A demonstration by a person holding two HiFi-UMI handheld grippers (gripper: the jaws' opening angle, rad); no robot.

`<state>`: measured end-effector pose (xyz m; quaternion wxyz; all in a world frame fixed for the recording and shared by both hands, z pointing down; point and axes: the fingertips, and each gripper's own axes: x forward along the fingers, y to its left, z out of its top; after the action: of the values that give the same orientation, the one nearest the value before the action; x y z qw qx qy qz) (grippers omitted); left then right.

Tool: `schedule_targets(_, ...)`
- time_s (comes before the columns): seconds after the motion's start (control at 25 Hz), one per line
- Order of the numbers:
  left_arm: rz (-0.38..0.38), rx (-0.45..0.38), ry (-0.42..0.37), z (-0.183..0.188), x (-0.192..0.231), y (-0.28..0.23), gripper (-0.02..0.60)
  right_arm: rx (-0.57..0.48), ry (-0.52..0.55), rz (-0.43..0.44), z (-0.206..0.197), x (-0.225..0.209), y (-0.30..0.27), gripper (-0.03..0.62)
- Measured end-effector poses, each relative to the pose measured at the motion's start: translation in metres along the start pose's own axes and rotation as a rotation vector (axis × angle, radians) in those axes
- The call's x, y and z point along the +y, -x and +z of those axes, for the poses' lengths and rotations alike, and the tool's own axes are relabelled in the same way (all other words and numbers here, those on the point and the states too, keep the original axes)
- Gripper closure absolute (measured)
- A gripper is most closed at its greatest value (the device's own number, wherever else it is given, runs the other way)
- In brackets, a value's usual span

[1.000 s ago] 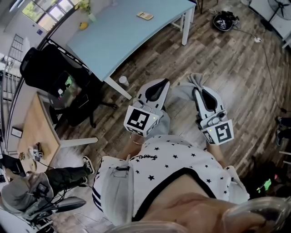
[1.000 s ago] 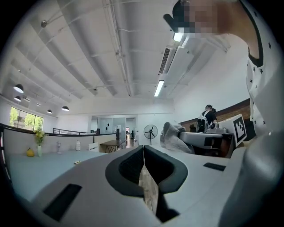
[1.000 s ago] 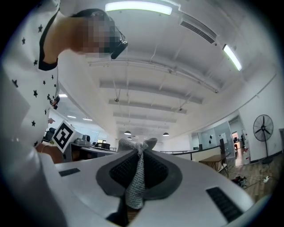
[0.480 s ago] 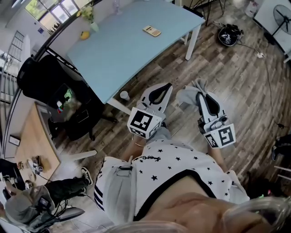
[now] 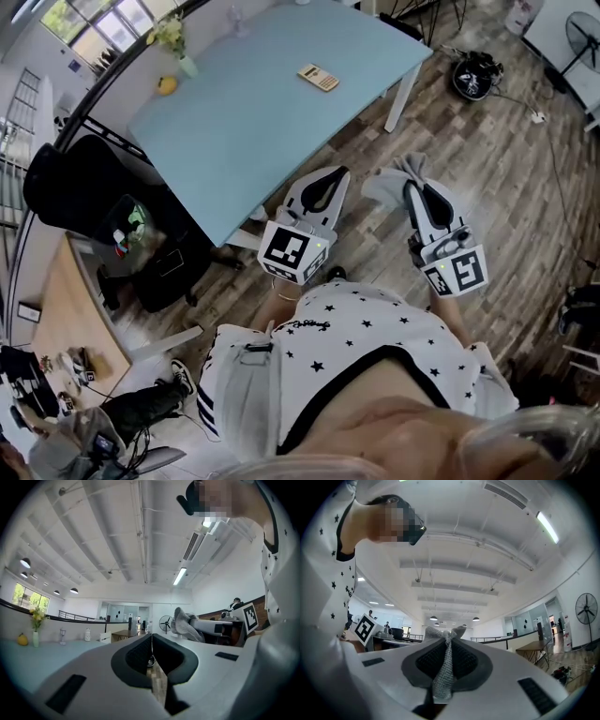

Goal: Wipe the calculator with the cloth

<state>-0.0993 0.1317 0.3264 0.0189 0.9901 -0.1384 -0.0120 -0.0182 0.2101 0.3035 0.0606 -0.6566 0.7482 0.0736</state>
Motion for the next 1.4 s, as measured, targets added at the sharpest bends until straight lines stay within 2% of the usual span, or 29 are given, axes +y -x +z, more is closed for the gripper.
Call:
schedule_targets(0.36, 0.080, 0.020, 0.011, -0.008, 0.056, -0.010, 0.551, 0.002, -0.033, 0.064, -0.019, -0.017, -0.062, 0.563)
schedule_targets(0.6, 0.181, 0.045, 0.029, -0.018, 0.082, -0.022, 0.551, -0.008, -0.051, 0.176, -0.031, -0.040, -0.105, 0.563)
schedule_targets(0.68, 0.233, 0.042, 0.027, -0.019, 0.095, -0.029, 0.551, -0.023, -0.062, 0.219, -0.034, -0.052, -0.124, 0.563)
schedule_targets(0.8, 0.359, 0.029, 0.025, -0.018, 0.116, -0.036, 0.551, -0.037, -0.104, 0.324, -0.043, -0.069, -0.162, 0.563)
schedule_targets(1.08, 0.579, 0.026, 0.020, -0.019, 0.152, -0.064, 0.551, -0.028, -0.169, 0.529, -0.062, -0.099, -0.225, 0.563)
schedule_targets(1.4, 0.718, 0.044, 0.017, -0.015, 0.179, -0.100, 0.551, -0.023, -0.217, 0.656, -0.071, -0.131, -0.273, 0.563)
